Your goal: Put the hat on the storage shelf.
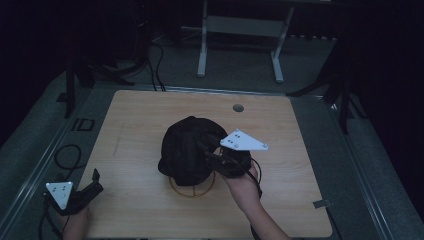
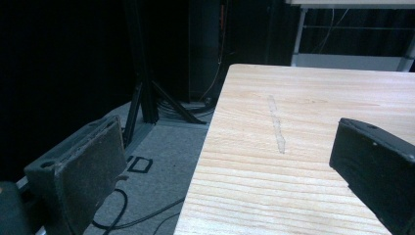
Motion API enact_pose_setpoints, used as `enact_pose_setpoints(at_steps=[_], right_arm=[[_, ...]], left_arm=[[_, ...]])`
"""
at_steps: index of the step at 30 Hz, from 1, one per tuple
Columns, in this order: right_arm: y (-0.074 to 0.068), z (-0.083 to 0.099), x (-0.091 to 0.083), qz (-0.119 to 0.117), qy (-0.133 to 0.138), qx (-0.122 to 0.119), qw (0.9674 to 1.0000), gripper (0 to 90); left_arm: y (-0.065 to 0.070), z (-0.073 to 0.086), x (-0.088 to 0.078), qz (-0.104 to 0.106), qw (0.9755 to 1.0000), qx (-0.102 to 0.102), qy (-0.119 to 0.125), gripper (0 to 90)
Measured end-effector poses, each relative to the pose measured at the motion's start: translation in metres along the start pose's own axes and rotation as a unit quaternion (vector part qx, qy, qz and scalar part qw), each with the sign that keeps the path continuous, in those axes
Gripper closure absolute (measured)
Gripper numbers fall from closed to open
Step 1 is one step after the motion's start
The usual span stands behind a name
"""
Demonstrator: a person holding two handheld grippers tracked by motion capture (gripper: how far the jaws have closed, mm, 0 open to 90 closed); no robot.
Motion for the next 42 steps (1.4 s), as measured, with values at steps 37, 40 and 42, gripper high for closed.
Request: enact_pose_setpoints(at_steps=[37, 40, 42], right_arm=[[0.067, 0.001, -0.033, 0.022, 0.005, 0.007, 0.9997, 19.2], [0.08, 0.008, -0.036, 0.036, 0.006, 0.012, 0.9993, 16.4], [0.089, 0.014, -0.037, 0.044, 0.006, 0.016, 0.9989, 14.5]], left_arm=[[0.001, 0.0, -0.001, -0.003, 1.0, 0.003, 0.001, 0.6], [0.001, 0.0, 0.0, -0.003, 1.0, 0.003, 0.001, 0.6], [0.001, 0.0, 0.0, -0.003, 1.0, 0.003, 0.001, 0.6]])
Point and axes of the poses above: each handheld gripper's, and its own axes: x roughly forward along the jaws, z roughly out of its underside, y roughly to its right, the point moved 5 cm from there along x, roughly forward along the jaws, and after that the axes turned 9 degrees about z, right-handed, at the moved point
